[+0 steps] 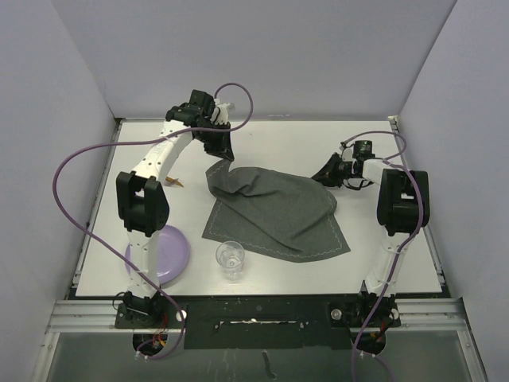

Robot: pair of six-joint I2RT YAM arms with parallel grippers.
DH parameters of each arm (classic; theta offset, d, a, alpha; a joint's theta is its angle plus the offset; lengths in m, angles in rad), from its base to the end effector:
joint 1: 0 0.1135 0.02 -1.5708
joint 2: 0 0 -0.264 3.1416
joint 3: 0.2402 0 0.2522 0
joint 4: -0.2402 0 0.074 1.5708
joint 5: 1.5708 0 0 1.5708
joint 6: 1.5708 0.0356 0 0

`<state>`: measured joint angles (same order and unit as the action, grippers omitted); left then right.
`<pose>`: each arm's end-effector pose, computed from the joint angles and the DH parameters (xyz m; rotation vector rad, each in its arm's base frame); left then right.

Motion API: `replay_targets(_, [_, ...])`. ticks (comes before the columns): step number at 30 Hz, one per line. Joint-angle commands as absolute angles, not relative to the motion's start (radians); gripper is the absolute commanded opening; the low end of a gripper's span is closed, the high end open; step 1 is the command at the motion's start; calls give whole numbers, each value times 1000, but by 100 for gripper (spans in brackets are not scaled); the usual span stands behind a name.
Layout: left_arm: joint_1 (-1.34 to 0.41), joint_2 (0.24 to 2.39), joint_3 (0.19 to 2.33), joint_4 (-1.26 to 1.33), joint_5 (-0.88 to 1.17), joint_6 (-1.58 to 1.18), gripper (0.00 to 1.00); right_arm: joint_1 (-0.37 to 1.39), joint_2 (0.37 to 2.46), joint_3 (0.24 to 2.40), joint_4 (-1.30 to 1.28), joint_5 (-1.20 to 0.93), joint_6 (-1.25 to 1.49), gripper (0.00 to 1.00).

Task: Set the dinner table for one person
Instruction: Flatten out the napkin at the center of the board.

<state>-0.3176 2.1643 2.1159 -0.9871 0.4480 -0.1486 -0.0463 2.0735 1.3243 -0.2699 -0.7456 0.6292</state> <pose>0.4410 -0.1612 0.2892 0.3852 2.6033 -0.7486 0.4206 0.0047 0.1366 0.5867 2.5344 1.1789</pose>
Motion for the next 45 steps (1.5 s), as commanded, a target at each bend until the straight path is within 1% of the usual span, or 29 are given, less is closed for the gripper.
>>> replay_targets(1, [-319,2116,2121,-947,445,-149,0,-19,1940,1415,-302,-786,601,0])
replay_targets(7, [-320,2101,2117,-945,441,-150,0,-4,1819,1491,-387,-756,572,0])
replay_targets(11, [-321,2095,2132,-953,443,-150,0,9,1771,1593,-507,-704,504,0])
replay_targets(16, [-323,2075,2106,-937,443,-153,0,108,1712,1673,-708,-533,350,0])
replay_targets(18, [-325,2072,2098,-933,443,-154,0,164,1685,1615,-756,-476,308,0])
replay_targets(21, [-328,2064,2083,-920,442,-154,0,255,1655,1458,-786,-384,281,0])
replay_targets(26, [-338,2076,2087,-919,444,-153,0,434,1696,1230,-804,-173,259,0])
replay_targets(27, [-339,2077,2083,-918,442,-151,0,454,1706,1199,-798,-154,262,4])
replay_targets(28, [-340,2078,2080,-916,440,-150,0,469,1710,1167,-785,-143,266,12])
replay_targets(31, [-340,2083,2077,-912,440,-150,0,481,1692,1130,-750,-147,277,42])
replay_targets(32, [-339,2085,2079,-912,440,-149,0,482,1682,1139,-748,-143,279,48])
replay_targets(37, [-339,2093,2090,-924,438,-146,0,482,1615,1236,-765,-110,291,56])
replay_targets(45, [-339,2095,2095,-928,439,-144,0,473,1489,1319,-774,-132,304,60])
